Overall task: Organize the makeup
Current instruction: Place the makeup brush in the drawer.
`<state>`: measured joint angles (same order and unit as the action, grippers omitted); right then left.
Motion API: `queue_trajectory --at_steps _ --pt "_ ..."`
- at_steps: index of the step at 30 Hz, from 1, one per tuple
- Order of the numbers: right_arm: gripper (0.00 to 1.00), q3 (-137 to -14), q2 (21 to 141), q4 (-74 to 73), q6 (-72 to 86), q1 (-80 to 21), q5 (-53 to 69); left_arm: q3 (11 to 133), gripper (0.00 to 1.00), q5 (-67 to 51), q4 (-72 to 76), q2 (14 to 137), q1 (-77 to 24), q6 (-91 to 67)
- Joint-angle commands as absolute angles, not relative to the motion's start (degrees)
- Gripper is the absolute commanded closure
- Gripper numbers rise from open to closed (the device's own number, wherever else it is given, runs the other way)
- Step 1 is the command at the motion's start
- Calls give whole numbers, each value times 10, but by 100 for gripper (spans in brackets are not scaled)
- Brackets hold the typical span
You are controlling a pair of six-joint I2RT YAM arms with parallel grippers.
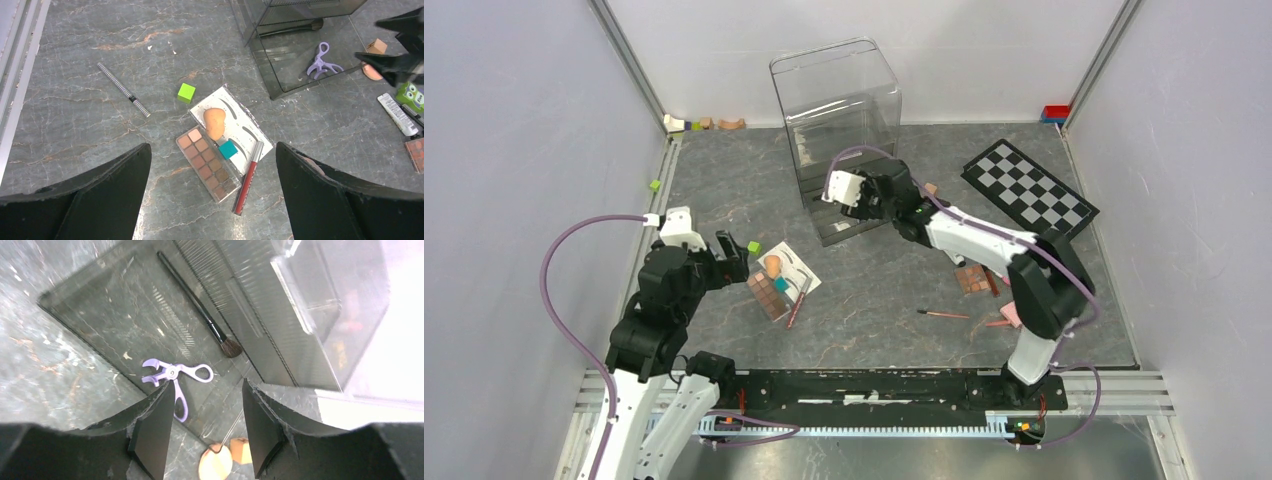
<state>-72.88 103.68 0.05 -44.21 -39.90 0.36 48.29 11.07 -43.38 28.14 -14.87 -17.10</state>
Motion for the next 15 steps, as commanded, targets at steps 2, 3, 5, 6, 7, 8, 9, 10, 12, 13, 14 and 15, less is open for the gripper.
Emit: queue_trajectory --at_steps 2,3,5,6,7,8,9,10,12,13,14,15 --pt "40 -673 917 47 -235 -398 -25 481 0 116 -418 292 -151 -172" --pt "39 -665 900 31 -201 -398 -44 480 0 116 -418 291 -151 -172" --pt "37 -653 875 -27 -135 -398 -100 480 0 117 -418 291 -150 -173" --pt "36 -652 868 -72 -107 -397 -128 480 0 117 -418 291 -150 -173" --pt "36 -654 863 -110 -90 -396 -153 480 0 117 -418 292 -150 -173" --pt "36 -656 861 -159 -72 -396 -172 480 0 116 -418 292 -150 -173" --pt "35 -656 858 -198 -60 -394 -185 480 0 115 -418 293 -150 -173" --pt "35 -650 853 -236 -45 -391 -185 480 0 113 -418 295 -150 -172" --pt "35 -615 835 -279 -15 -378 -165 481 0 113 -418 297 -150 -172" --pt "35 -589 819 -286 -2 -367 -141 481 0 111 -418 297 -150 -172" --pt "35 -564 804 -288 18 -358 -118 481 0 111 -418 297 -150 -172" --pt "35 -534 785 -284 36 -352 -101 481 0 110 -417 296 -150 -172"
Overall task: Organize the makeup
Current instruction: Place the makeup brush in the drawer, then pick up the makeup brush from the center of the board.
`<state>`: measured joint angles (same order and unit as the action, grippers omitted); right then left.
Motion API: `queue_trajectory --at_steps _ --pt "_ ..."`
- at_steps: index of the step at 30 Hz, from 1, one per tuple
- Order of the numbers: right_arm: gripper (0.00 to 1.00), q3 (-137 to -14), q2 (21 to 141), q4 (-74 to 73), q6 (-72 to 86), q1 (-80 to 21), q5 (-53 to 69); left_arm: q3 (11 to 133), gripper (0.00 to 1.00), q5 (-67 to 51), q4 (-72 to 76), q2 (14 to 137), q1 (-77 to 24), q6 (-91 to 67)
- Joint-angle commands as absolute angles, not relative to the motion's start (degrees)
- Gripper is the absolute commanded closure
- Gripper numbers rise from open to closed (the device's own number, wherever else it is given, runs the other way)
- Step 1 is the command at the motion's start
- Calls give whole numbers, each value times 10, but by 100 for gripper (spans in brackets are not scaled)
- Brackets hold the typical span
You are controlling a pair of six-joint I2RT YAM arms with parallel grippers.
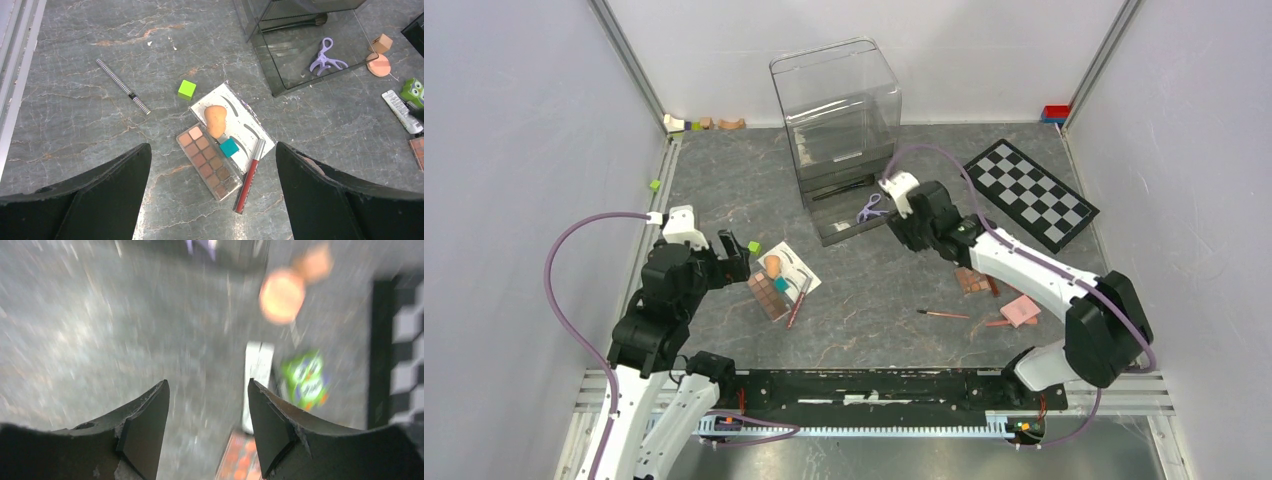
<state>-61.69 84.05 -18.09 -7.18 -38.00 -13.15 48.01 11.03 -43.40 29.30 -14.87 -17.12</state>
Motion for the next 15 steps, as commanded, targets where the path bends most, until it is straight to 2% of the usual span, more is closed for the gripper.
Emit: queue_trajectory --at_steps 1,8,15 --pt "34 -506 769 -280 55 -345 -87 481 0 110 -418 296 -150 -172" --pt "27 -411 702 -308 151 -326 -63 481 0 107 -417 297 -150 -172" --pt "26 -378 695 -314 101 -325 -29 481 0 105 -417 299 -150 -172"
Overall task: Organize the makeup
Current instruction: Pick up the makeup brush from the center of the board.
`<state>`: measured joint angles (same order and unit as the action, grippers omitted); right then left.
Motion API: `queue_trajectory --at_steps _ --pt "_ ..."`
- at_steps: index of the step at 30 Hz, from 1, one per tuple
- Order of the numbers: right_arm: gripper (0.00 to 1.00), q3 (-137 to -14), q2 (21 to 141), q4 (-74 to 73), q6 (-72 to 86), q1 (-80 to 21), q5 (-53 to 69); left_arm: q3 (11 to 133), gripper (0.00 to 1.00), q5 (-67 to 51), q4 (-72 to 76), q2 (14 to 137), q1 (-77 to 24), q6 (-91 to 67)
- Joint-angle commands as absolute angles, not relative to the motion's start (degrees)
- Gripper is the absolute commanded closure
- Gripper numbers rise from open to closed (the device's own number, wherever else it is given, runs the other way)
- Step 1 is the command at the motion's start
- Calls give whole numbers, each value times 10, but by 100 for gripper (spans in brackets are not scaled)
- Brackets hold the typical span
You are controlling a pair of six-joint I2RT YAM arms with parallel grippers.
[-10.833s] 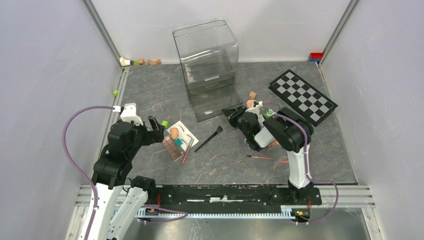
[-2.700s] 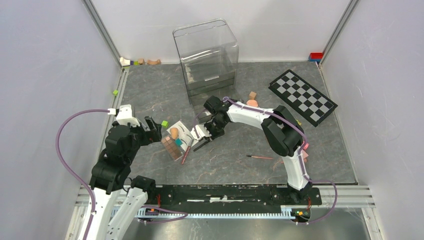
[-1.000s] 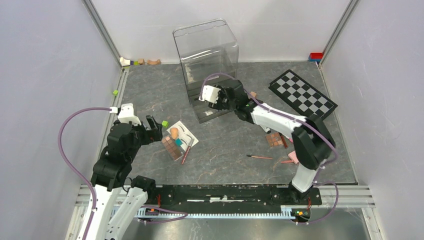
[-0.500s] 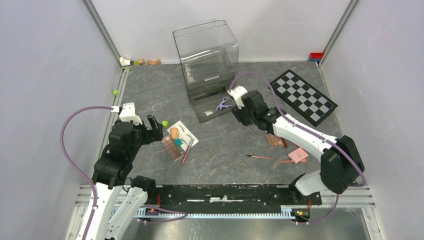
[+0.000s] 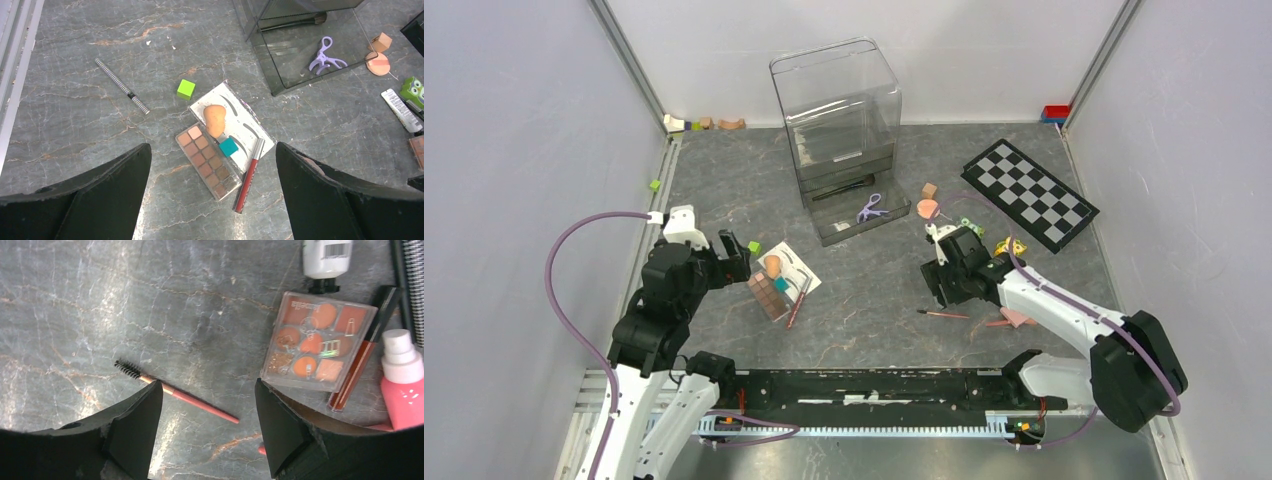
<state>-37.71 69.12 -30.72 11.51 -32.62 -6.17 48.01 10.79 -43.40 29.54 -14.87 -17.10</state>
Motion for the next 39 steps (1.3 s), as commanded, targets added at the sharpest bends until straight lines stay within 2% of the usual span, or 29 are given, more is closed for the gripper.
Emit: queue_trajectory --at_steps 1,8,16,19,24,28,34,37,39 --pt "26 -377 695 -318 92 -325 -15 481 0 105 -417 300 -150 -172" --pt "25 -354 690 -315 76 -325 47 481 0 103 -417 299 -150 -171" --pt "26 -347 726 -313 76 -325 19 481 0 102 -417 300 -150 -171" --pt "30 -347 737 -317 77 -325 4 481 0 102 -417 299 -150 -171" --pt "45 -336 746 -313 77 -328 4 481 0 102 -417 299 -150 -171" --pt "66 -326 745 -298 80 -332 14 480 0 101 -416 299 -151 -171" --pt "90 -332 735 -270 65 -344 48 480 0 101 -417 301 -150 -171" --pt "99 -350 721 -248 52 -355 69 480 0 102 -417 302 -151 -171" --pt "100 -370 714 -224 42 -361 86 481 0 102 -417 303 -150 -171"
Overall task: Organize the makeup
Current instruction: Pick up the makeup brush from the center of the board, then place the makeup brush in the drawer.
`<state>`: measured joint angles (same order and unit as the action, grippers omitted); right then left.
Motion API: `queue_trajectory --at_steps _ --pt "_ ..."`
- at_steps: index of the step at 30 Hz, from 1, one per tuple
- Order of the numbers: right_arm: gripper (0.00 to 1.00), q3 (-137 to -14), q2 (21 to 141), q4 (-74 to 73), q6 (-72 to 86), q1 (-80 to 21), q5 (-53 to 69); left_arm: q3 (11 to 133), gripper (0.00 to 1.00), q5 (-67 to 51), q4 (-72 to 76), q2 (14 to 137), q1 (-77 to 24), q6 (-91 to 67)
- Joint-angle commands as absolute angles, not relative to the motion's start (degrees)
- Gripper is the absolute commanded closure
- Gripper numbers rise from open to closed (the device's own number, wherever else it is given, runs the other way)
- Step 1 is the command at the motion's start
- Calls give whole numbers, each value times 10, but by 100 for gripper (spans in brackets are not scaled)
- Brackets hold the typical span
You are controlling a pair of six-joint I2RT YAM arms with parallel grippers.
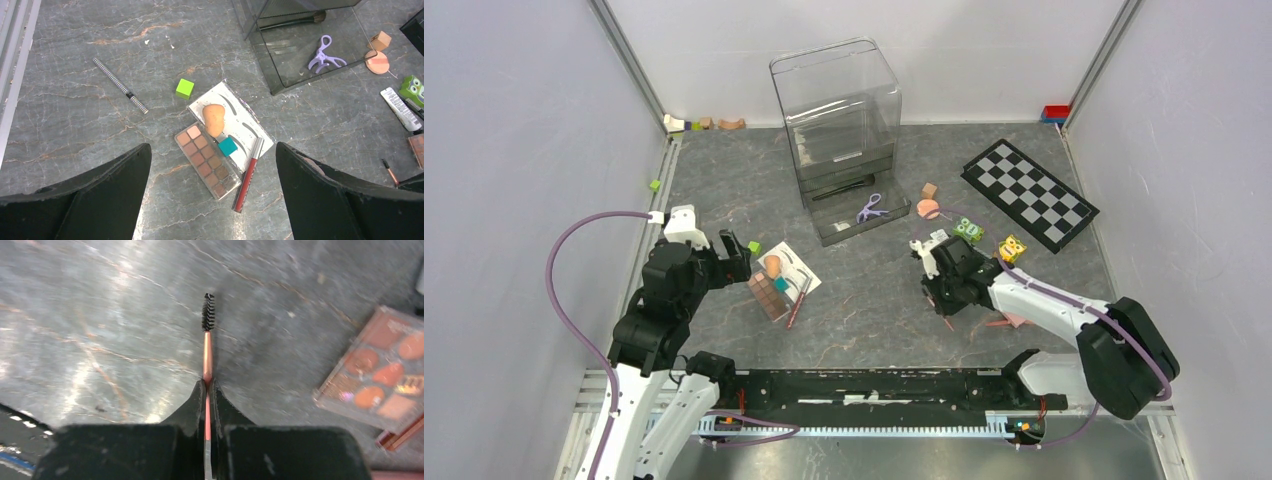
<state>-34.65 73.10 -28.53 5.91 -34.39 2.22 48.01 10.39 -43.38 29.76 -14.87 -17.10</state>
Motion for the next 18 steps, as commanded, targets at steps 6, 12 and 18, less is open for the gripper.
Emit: queue_trajectory --at_steps 6,12,18 --pt "100 -441 736 -104 -33 -380 136 484 0 102 -417 301 -150 -169" --pt "100 -579 828 -72 -178 -387 164 515 0 86 -420 279 -150 -177" --pt "100 -746 964 -135 -400 -389 128 492 0 86 -412 275 -150 -195"
